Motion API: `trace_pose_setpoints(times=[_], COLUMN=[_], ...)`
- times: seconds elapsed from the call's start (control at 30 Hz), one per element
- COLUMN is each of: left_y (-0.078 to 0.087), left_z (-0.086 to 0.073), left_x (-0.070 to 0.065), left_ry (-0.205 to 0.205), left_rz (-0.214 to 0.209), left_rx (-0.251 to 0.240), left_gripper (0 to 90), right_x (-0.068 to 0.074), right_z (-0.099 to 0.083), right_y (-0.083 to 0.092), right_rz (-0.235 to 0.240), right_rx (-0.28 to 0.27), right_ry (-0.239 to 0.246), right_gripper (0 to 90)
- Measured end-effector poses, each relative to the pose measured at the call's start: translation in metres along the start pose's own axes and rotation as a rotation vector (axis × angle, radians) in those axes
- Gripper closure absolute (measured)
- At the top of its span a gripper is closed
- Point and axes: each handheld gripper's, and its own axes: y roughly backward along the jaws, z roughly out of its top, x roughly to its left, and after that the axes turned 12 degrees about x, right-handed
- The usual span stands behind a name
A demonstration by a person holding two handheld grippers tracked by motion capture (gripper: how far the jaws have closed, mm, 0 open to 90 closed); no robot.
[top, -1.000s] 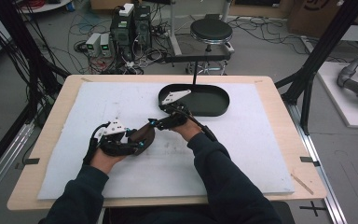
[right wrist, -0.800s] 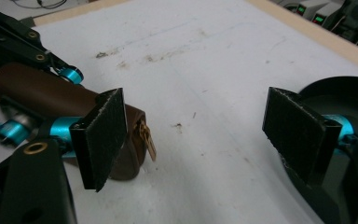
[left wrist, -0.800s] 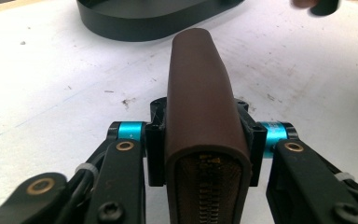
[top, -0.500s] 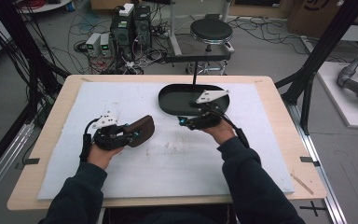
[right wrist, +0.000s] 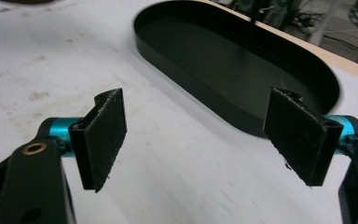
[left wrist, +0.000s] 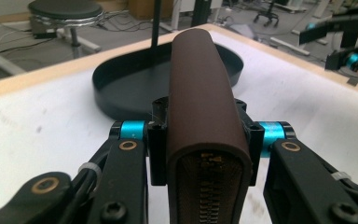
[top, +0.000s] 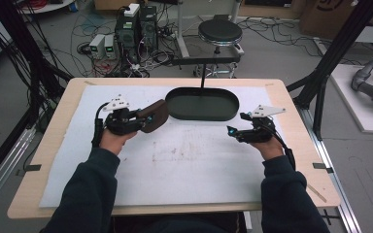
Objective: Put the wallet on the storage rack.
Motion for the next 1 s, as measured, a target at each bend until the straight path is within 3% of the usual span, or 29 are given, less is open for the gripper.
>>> trace_pose_setpoints(times=[0.07, 0.27, 0.57, 0.77, 0.87, 1.0], left_y=[-0.007, -0.038, -0.089, -0.123, -0.141, -0.16], left_z=[0.011, 0.041, 0.066, 0.069, 0.065, 0.059], left_x=[0.001, 0.007, 0.019, 0.03, 0.035, 0.043], left_ry=[-0.003, 0.001, 0.05, 0.137, 0.153, 0.212], left_rz=[-0.006, -0.02, -0.057, -0.093, -0.089, -0.093], left_rx=[-0.012, 0.023, 0.059, 0.075, 0.113, 0.108], left_gripper=[64.4, 64.3, 64.3, 64.1, 64.0, 64.0], right_x=[-0.006, -0.022, -0.032, -0.033, -0.033, -0.035], right_z=[-0.005, -0.017, -0.024, -0.027, -0.029, -0.031], right_y=[0.004, 0.019, 0.024, 0.024, 0.024, 0.024], right_rz=[-0.025, -0.08, -0.101, -0.112, -0.112, -0.115], right_rx=[0.005, -0.019, -0.033, -0.023, -0.019, -0.015], right_ry=[-0.006, -0.042, -0.068, -0.071, -0.072, -0.075], right_gripper=[21.7, 21.7, 21.7, 21.7, 21.7, 21.7])
